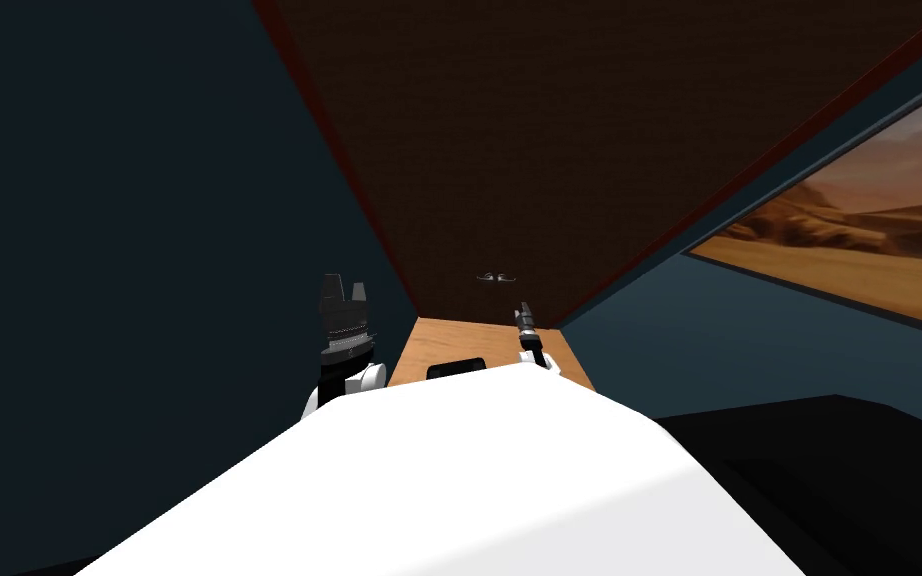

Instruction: Pull the door open

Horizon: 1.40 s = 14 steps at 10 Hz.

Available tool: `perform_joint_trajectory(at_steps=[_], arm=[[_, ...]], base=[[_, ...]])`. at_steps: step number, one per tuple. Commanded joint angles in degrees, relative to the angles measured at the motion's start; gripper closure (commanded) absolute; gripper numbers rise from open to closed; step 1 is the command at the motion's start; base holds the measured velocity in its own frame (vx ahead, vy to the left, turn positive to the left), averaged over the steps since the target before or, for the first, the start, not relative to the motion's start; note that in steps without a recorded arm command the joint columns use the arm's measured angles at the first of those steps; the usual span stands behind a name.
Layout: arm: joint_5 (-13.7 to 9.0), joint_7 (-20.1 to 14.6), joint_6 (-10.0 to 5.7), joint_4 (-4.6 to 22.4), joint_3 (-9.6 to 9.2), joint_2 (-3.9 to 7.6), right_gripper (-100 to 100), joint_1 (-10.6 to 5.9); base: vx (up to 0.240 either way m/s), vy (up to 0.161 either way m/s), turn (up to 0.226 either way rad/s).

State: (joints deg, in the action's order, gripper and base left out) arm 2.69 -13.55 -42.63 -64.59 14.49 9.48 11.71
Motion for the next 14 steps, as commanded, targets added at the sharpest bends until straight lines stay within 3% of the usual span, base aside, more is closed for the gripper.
perform_joint_trajectory(at_steps=[1, 3, 8, 13, 14], arm=[[0.2, -0.2, -0.43, 1.8, 0.46, 0.05, -100, -0.42], [0.4, -0.4, -1.01, 4.3, 1.07, 0.29, -100, -1.09], [1.3, -1.5, -3.28, 13.8, 3.39, 1.12, -100, -3.70], [1.7, -2.0, -4.33, 18.2, 4.46, 1.47, -100, -4.93], [1.7, -2.0, -4.00, 17.3, 4.29, 1.39, -100, -4.59]], base=[[0.089, -0.025, 0.038], [0.099, -0.035, 0.035], [0.168, -0.051, 0.060], [0.117, -0.034, 0.030], [0.055, -0.014, 0.010]])
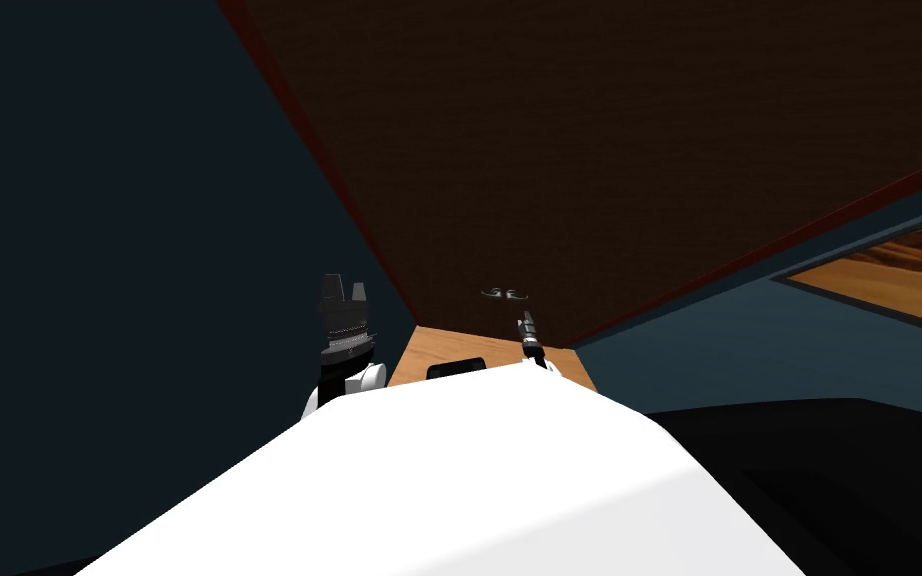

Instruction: Pull the door open

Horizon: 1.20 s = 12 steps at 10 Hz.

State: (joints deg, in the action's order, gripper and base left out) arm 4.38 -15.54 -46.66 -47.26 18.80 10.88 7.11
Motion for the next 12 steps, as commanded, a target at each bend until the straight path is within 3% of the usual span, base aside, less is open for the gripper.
perform_joint_trajectory(at_steps=[1, 3, 6, 10, 11, 12], arm=[[-0.8, 0.1, 0.09, 0.9, 1.60, 1.19, -100, 1.28], [-1.7, 0.2, 0.14, 2.0, 3.42, 2.55, -100, 2.52], [-2.5, 0.4, 0.04, 3.2, 4.79, 3.51, -100, 3.01], [-1.9, 0.6, -0.45, 3.0, 2.83, 1.82, -100, 0.41], [-1.4, 0.6, -0.63, 2.7, 1.72, 0.92, -100, -0.77], [-1.4, 0.6, -0.63, 2.7, 1.72, 0.92, -100, -0.77]], base=[[0.021, -0.029, -0.115], [0.052, -0.046, -0.087], [0.113, -0.098, -0.020], [0.173, -0.080, 0.100], [0.205, 0.049, 0.200], [0.165, 0.071, 0.080]])
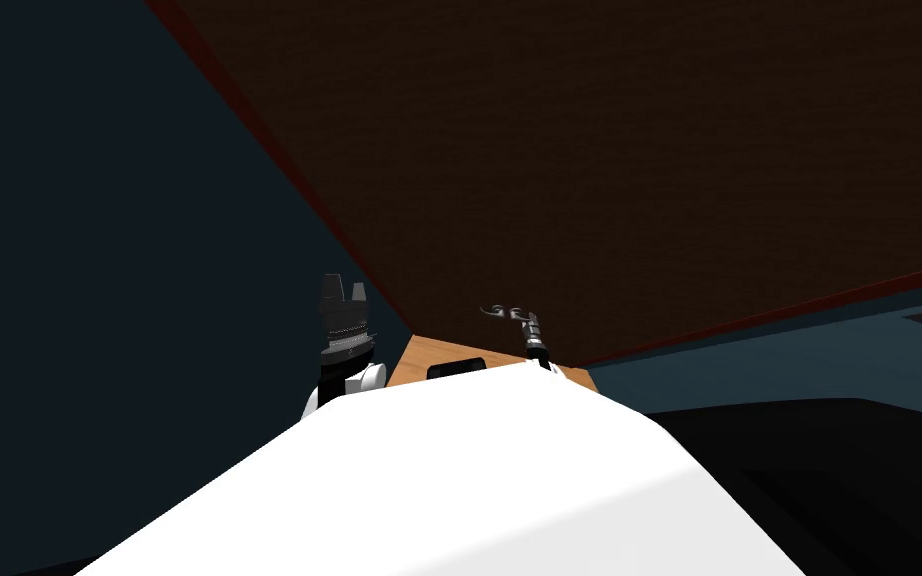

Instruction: Pull the door open

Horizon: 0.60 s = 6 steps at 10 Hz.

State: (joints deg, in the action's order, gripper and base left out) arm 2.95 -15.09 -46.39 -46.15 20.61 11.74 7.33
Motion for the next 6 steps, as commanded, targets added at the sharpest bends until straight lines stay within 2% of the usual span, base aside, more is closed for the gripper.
perform_joint_trajectory(at_steps=[1, 2, 6], arm=[[0.0, 0.0, 0.00, 0.0, 0.00, 0.00, -100, 0.00], [0.0, 0.0, 0.00, 0.0, 0.00, 0.00, 100, 0.00], [0.0, 0.0, 0.00, 0.0, 0.00, 0.00, 100, 0.00]], base=[[0.066, 0.029, 0.006], [0.000, 0.000, 0.000], [-0.016, -0.008, 0.006]])
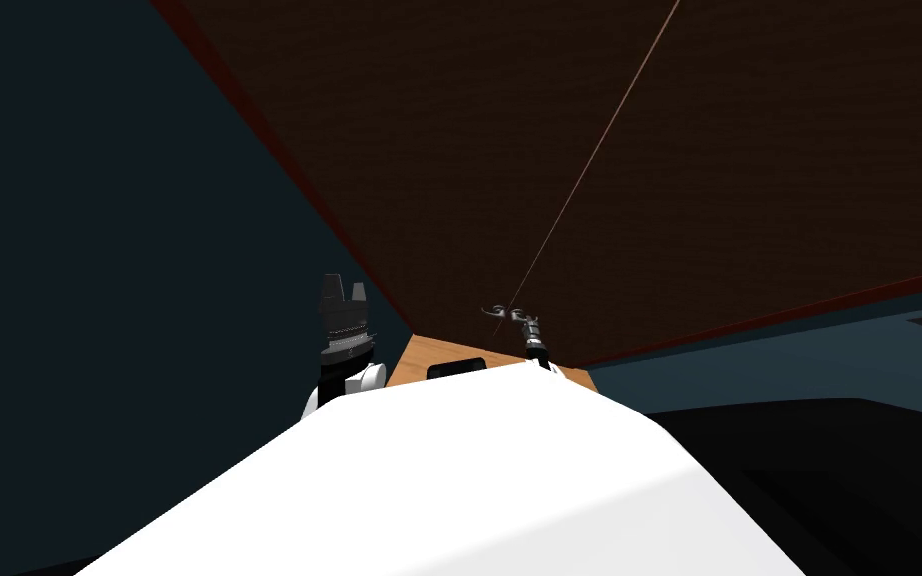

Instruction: Pull the door open

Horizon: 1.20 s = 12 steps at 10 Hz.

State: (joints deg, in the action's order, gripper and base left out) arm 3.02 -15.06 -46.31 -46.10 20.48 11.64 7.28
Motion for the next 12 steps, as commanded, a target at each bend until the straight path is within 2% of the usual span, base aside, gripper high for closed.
perform_joint_trajectory(at_steps=[1, 2, 4, 5, 7, 9, 10, 12], arm=[[-0.1, 0.0, -0.09, 0.0, 0.13, 0.10, 100, 0.05], [-0.4, -0.3, -0.04, 0.4, 1.07, 1.12, 100, 1.42], [-0.5, -0.4, -0.10, 0.5, 1.27, 1.40, 100, 1.77], [-0.5, -0.9, -0.42, 0.7, 1.51, 2.10, 100, 2.62], [-0.3, -1.5, -0.89, 0.9, 1.35, 2.63, 100, 3.24], [0.5, -2.8, -2.15, 0.8, 0.09, 3.21, 100, 3.86], [1.2, -3.8, -3.09, 0.7, -1.14, 3.35, 100, 3.95], [1.6, -4.3, -3.54, 0.6, -1.79, 3.36, 100, 3.94]], base=[[0.000, 0.000, 0.000], [-0.087, -0.030, -0.073], [-0.125, -0.030, -0.006], [-0.143, 0.026, 0.001], [-0.155, 0.055, 0.033], [-0.180, 0.031, 0.124], [-0.204, -0.024, 0.180], [-0.153, -0.044, 0.105]])
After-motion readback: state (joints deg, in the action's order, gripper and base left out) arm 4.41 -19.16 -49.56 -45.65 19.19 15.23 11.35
